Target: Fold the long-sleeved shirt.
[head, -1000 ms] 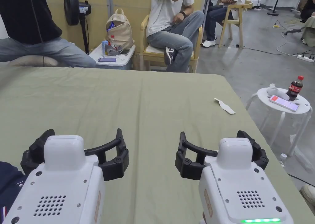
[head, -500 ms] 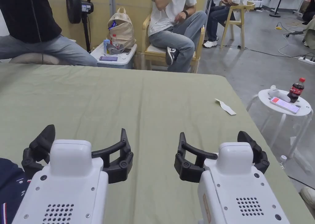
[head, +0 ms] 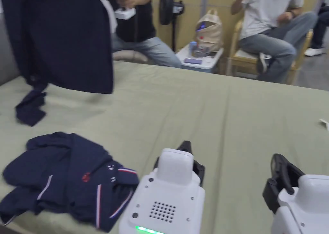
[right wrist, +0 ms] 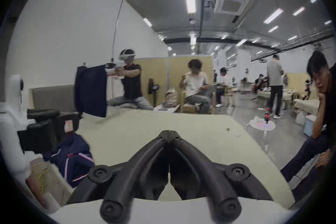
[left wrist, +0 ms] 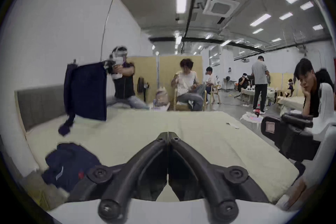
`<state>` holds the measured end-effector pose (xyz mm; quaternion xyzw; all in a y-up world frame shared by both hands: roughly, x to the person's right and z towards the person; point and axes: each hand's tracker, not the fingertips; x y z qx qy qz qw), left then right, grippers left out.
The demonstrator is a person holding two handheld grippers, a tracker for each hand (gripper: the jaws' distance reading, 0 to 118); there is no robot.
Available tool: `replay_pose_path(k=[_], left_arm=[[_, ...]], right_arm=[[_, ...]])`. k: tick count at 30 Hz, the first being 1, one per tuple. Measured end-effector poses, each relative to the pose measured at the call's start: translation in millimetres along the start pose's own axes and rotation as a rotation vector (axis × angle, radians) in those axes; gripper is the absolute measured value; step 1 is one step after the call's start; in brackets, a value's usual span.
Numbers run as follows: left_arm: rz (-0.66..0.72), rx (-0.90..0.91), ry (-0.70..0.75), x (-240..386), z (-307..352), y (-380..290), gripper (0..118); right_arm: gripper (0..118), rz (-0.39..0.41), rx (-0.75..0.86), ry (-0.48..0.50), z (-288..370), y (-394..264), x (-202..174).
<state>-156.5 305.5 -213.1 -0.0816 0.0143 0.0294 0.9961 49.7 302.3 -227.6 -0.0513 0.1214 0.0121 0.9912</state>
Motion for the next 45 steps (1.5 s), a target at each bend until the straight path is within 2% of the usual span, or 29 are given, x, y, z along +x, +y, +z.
replay_pose_path(k=[1,4,8,10,11,12,14,15,20,21,23,24,26,27,28,29,31,32,34,36,37,40,45], left_arm=[[0.02,-0.035,-0.013,-11.3,2.1,-9.0,0],[0.016,-0.173,0.102,-58.3,9.6,-46.4,0],[0.161,-0.276,0.282,-136.4,22.0,-75.2,0],[0.166,-0.285,0.386,-172.4,17.6,-78.9,0],[0.176,-0.308,0.391,-191.4,7.0,-78.1,0],[0.179,-0.309,0.396,-206.4,-3.3,-78.9,18],[0.179,-0.304,0.397,-224.8,-22.7,-83.4,84],[0.197,-0.294,0.334,-231.9,-32.5,-89.5,100],[0.166,-0.437,0.138,-220.1,-89.2,-131.2,98],[0.13,-0.473,0.124,-213.0,-102.3,-141.8,91],[-0.015,-0.562,0.225,-206.8,-130.0,-168.0,74],[-0.024,-0.599,0.287,-204.4,-140.6,-174.8,54],[-0.011,-0.57,0.406,-204.7,-147.6,-178.3,30],[0.05,-0.525,0.408,-208.8,-146.3,-174.6,24],[0.129,-0.548,0.38,-213.3,-147.5,-169.7,21],[0.148,-0.578,0.381,-214.7,-148.4,-163.6,18],[0.167,-0.57,0.355,-217.9,-141.2,-150.0,15],[0.199,-0.506,0.329,-214.3,-130.0,-138.2,15],[0.161,-0.444,0.279,-197.3,-113.0,-107.4,15],[0.185,-0.351,0.286,-178.3,-95.2,-80.4,15],[0.19,-0.316,0.245,-167.7,-91.2,-69.4,14],[0.069,-0.255,0.127,-99.4,-92.9,-29.0,14],[0.04,-0.261,-0.146,54.2,-131.0,-3.9,13]], right_arm=[[1,-0.002,-0.016,0.032,-3.0,-4.0,-7.3],[1,-0.03,-0.089,0.141,-16.7,-16.8,-29.8],[1,0.007,-0.136,0.178,-31.7,-28.2,-49.6],[1,0.011,-0.158,0.193,-40.2,-31.6,-53.6],[1,0.006,-0.168,0.194,-45.1,-33.6,-55.2],[1,0.001,-0.178,0.194,-50.5,-35.3,-56.5],[1,-0.007,-0.194,0.196,-60.4,-38.7,-57.9],[1,-0.006,-0.204,0.196,-65.2,-40.6,-57.6],[1,-0.023,-0.259,0.187,-87.0,-52.3,-57.1],[1,-0.034,-0.271,0.187,-91.1,-55.1,-56.4],[1,-0.044,-0.295,0.177,-96.9,-60.4,-54.9],[1,-0.044,-0.302,0.183,-98.5,-62.0,-53.2],[1,-0.031,-0.311,0.184,-99.3,-63.3,-51.0],[1,-0.021,-0.314,0.181,-98.2,-63.7,-49.3],[1,-0.02,-0.314,0.182,-97.4,-63.6,-46.3],[1,-0.024,-0.312,0.182,-96.4,-63.5,-42.7],[1,-0.035,-0.307,0.176,-93.0,-62.2,-35.2],[1,-0.038,-0.306,0.168,-90.9,-60.3,-29.8],[1,-0.042,-0.287,0.149,-82.1,-55.6,-15.2],[1,-0.053,-0.263,0.115,-71.2,-50.9,3.1],[1,-0.06,-0.255,0.095,-67.0,-49.0,12.0],[1,-0.085,-0.228,0.023,-48.4,-42.2,50.0],[1,-0.143,-0.179,-0.15,-6.4,-35.5,127.3]])
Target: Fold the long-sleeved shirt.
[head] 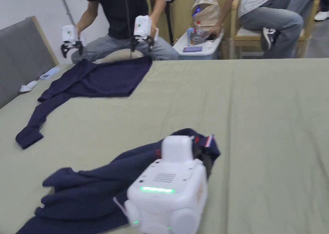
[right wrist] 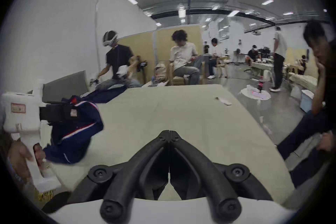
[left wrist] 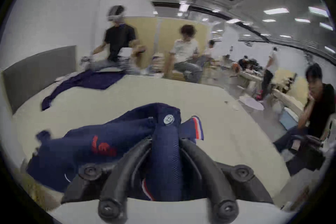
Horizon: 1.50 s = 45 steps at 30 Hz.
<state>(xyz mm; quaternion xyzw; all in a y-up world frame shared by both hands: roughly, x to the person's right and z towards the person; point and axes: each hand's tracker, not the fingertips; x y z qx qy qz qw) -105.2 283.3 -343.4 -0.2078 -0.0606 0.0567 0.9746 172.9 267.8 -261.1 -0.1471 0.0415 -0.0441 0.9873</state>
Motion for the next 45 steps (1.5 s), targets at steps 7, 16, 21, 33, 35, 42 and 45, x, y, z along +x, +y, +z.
replay_pose_path(k=[7,16,21,33,35,42,45], left_arm=[[-0.079,-0.135,-0.419,256.1,-69.1,-20.3,12],[-0.089,-0.354,-0.567,369.3,-101.0,-111.0,83],[0.16,-0.336,-0.677,282.6,-65.3,-90.5,85],[-0.097,0.079,0.029,-10.8,70.7,-9.9,70],[-0.042,0.012,0.045,-45.0,78.2,-20.3,38],[0.089,-0.12,0.006,-95.1,81.5,-70.8,0],[0.093,-0.121,0.002,-85.4,74.1,-73.1,0]], right_arm=[[1,-0.036,0.001,-0.341,63.3,-3.4,127.1],[1,-0.148,-0.055,-0.536,105.8,-27.9,203.2],[1,-0.158,-0.049,-0.426,85.9,-27.8,172.7],[1,-0.033,0.043,-0.073,37.6,8.0,17.2],[1,-0.006,0.024,-0.032,29.5,8.0,-2.9],[1,0.015,0.0,0.01,29.4,8.4,-28.6],[1,-0.011,-0.008,-0.008,28.5,7.6,-26.9]])
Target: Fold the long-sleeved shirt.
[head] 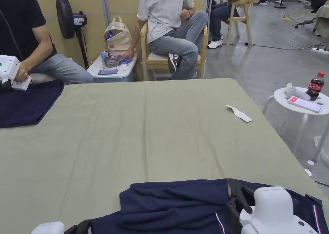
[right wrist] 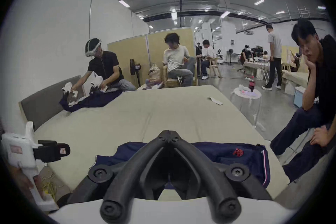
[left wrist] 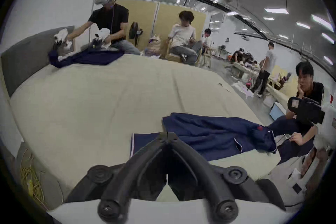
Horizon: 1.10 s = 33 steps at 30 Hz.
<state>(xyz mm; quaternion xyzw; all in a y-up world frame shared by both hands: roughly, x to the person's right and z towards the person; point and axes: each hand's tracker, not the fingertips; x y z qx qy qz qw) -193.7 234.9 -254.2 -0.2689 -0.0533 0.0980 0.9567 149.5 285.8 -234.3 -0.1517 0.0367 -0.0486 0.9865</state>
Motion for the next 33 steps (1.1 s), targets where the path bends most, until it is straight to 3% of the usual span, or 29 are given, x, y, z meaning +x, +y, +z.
replay_pose_path(k=[5,9,10,12,13,17,18,20,21,22,24,26,29,33], left_arm=[[-0.008,0.0,-0.05,20.8,-33.0,14.7,0],[-0.062,-0.051,-0.024,28.1,-98.8,46.5,1],[-0.092,-0.078,-0.018,28.8,-121.3,51.2,18],[-0.099,-0.144,-0.001,28.4,-166.6,52.5,90],[-0.084,-0.181,-0.021,25.7,-188.3,49.5,90],[-0.037,-0.395,0.016,12.8,-262.0,15.6,74],[-0.037,-0.425,0.032,11.2,-271.6,6.9,62],[-0.025,-0.37,0.045,9.5,-261.7,-6.8,53],[-0.035,-0.277,0.042,12.7,-255.2,-6.0,21],[-0.015,-0.333,0.05,12.2,-257.8,-7.8,5],[0.056,-0.322,0.014,7.3,-254.9,-10.0,2],[0.033,-0.323,0.01,11.0,-240.6,-3.4,2],[0.018,-0.12,-0.042,18.3,-187.4,30.9,2],[-0.025,0.02,-0.09,35.6,-105.4,84.3,2]], right_arm=[[1,0.017,-0.033,-0.028,-7.7,-4.2,11.1],[1,0.021,-0.053,-0.043,-19.4,-9.2,21.3],[1,0.018,-0.058,-0.046,-23.6,-11.1,24.1],[1,0.002,-0.077,-0.045,-33.8,-16.6,31.3],[1,-0.007,-0.09,-0.045,-37.1,-20.8,34.7],[1,-0.008,-0.167,-0.076,-56.1,-37.7,46.8],[1,-0.006,-0.182,-0.081,-59.7,-41.6,50.1],[1,-0.012,-0.203,-0.091,-64.0,-47.7,56.9],[1,-0.015,-0.21,-0.097,-63.9,-50.5,59.8],[1,-0.019,-0.216,-0.103,-65.1,-52.8,62.8],[1,-0.038,-0.236,-0.123,-68.3,-55.6,68.9],[1,-0.052,-0.239,-0.129,-67.3,-54.4,73.9],[1,-0.056,-0.209,-0.139,-54.3,-48.4,80.1],[1,-0.042,-0.161,-0.165,-31.9,-39.2,90.5]])
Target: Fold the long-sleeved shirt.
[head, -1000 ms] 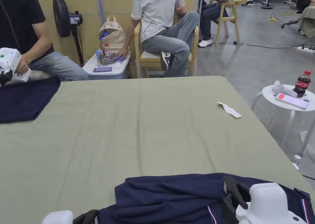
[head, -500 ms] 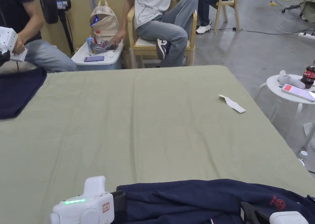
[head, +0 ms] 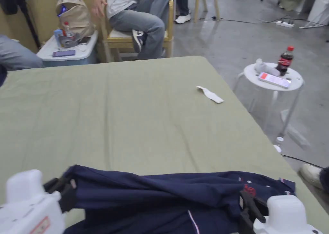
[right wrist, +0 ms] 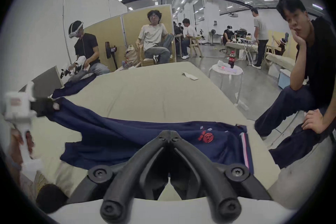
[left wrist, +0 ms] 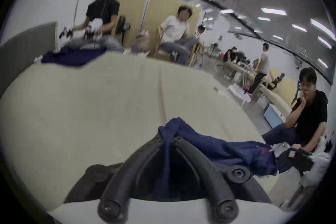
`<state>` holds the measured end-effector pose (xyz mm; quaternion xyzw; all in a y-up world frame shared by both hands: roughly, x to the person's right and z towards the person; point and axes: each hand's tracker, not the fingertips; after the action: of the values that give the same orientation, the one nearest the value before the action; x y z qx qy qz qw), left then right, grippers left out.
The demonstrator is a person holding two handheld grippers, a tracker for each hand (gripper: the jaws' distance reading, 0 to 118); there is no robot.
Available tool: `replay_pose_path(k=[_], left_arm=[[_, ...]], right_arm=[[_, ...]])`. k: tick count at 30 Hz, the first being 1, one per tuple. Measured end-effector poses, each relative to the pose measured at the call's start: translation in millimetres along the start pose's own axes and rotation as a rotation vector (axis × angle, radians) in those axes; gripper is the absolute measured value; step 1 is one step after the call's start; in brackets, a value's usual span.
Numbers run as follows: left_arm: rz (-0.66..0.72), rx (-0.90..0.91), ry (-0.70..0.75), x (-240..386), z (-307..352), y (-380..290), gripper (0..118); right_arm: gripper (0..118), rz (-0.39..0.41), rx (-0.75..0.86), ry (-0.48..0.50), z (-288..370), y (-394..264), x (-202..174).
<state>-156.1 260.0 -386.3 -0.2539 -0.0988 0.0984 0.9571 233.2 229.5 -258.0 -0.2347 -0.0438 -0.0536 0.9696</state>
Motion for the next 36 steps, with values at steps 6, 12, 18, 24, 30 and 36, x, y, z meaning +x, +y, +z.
replay_pose_path(k=[6,12,18,24,30,36], left_arm=[[-0.026,0.128,0.054,5.7,55.5,27.3,2],[0.005,0.058,0.122,-15.9,45.2,16.6,2],[-0.006,0.003,0.148,-21.2,25.6,0.3,2],[0.014,-0.049,0.169,-27.5,8.4,-7.2,2],[0.021,-0.06,0.184,-40.7,3.1,-17.8,2],[0.044,0.086,0.142,-34.6,57.8,8.5,2]], right_arm=[[1,0.034,0.068,-0.073,30.7,3.3,35.7],[84,0.002,-0.046,-0.081,-15.3,20.7,98.1],[85,-0.123,-0.294,-0.066,-121.2,15.9,140.5],[62,-0.163,-0.55,-0.086,-181.2,-44.0,141.0],[14,-0.039,-0.335,-0.055,-146.9,-21.5,114.5],[14,-0.068,-0.015,0.031,-40.1,52.7,76.3]])
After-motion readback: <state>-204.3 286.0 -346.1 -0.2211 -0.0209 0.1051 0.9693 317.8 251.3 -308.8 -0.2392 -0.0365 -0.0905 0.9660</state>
